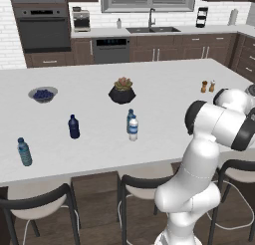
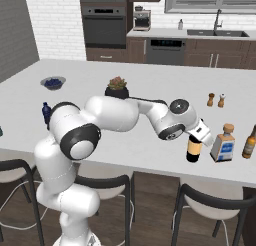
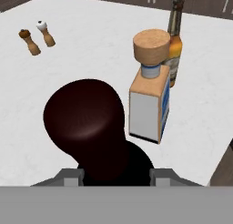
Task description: Move the plastic bottles in the middle to the plastics group, and the glass bottles in the middle to the glass group.
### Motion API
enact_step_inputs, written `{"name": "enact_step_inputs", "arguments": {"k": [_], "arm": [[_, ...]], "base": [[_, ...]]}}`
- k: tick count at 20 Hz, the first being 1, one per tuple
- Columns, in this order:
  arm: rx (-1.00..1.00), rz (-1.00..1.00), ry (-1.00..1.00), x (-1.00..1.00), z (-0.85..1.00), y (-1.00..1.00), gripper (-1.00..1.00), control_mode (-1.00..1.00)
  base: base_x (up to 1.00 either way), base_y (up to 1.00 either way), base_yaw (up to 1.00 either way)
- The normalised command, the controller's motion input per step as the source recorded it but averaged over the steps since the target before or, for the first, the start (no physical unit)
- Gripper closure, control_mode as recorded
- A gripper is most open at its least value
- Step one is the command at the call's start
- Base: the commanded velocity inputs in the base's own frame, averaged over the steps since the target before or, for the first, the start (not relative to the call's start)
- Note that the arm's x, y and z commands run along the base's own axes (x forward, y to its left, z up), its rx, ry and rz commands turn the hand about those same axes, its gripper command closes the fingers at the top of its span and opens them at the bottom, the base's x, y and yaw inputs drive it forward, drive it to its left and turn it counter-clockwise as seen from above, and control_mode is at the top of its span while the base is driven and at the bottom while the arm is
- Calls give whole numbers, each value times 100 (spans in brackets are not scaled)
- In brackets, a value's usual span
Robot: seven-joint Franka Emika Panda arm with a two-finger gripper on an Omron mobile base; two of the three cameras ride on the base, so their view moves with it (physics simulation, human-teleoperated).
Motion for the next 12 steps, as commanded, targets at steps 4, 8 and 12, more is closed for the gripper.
{"name": "enact_step_inputs", "arguments": {"k": [4, 8, 12], "arm": [[0, -7, -5, 4, 0, -26, 100, -100], [0, -5, -3, 0, 0, -22, 100, -100], [0, -2, -1, 0, 0, -7, 100, -100]], "base": [[0, 0, 0], [0, 0, 0], [0, 0, 0]]}}
